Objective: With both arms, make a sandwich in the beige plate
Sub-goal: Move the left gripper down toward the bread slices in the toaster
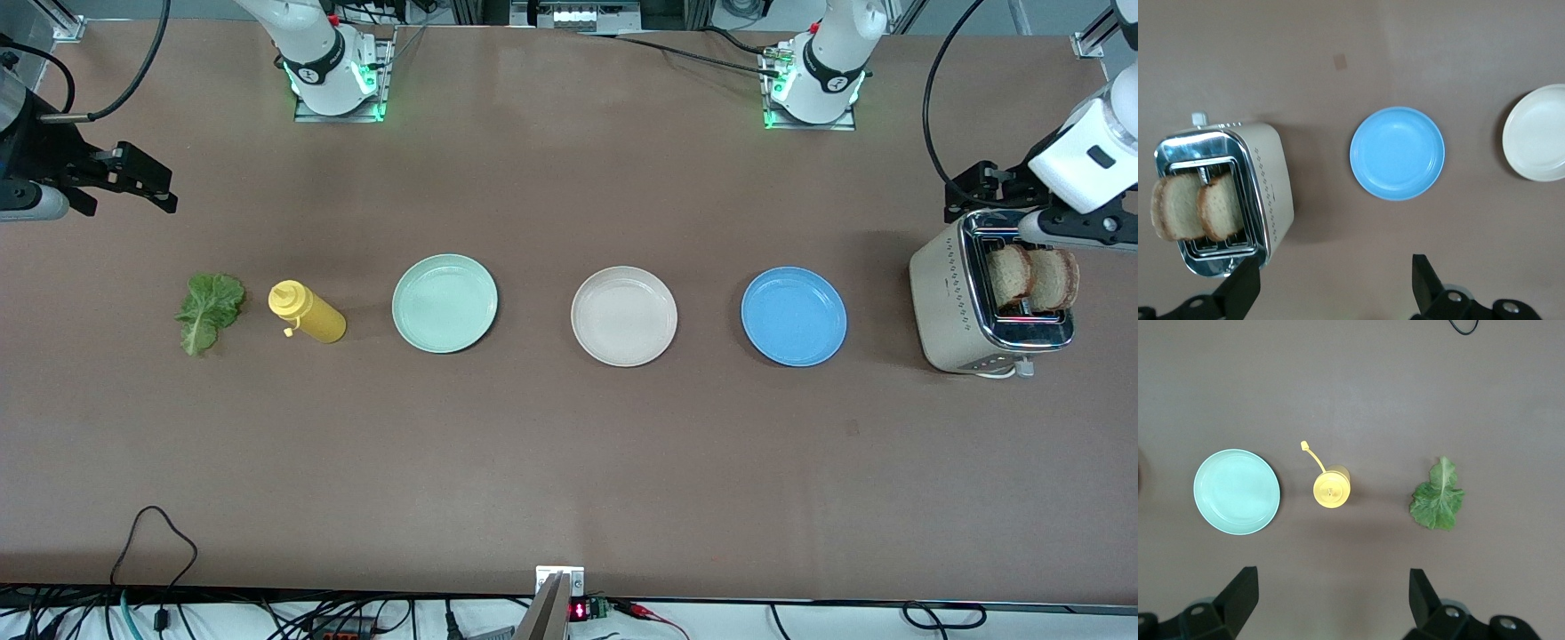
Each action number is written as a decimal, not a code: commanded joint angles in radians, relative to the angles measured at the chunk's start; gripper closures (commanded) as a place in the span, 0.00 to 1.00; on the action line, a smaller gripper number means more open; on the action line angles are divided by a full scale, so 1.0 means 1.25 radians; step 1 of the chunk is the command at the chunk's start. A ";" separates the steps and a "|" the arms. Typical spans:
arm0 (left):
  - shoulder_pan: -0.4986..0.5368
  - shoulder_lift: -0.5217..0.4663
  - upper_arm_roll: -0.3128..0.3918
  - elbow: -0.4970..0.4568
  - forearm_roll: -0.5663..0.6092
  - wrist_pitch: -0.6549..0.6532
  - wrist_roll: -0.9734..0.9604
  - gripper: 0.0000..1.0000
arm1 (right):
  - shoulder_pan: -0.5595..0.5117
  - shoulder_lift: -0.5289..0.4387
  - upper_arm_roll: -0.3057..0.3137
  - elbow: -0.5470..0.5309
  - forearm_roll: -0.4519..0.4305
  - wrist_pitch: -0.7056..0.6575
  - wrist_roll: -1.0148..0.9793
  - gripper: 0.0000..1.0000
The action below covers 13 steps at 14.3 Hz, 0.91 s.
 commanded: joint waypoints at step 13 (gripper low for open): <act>0.005 0.194 0.008 0.221 0.017 -0.058 0.017 0.00 | -0.001 -0.007 -0.002 0.009 -0.003 -0.015 0.001 0.00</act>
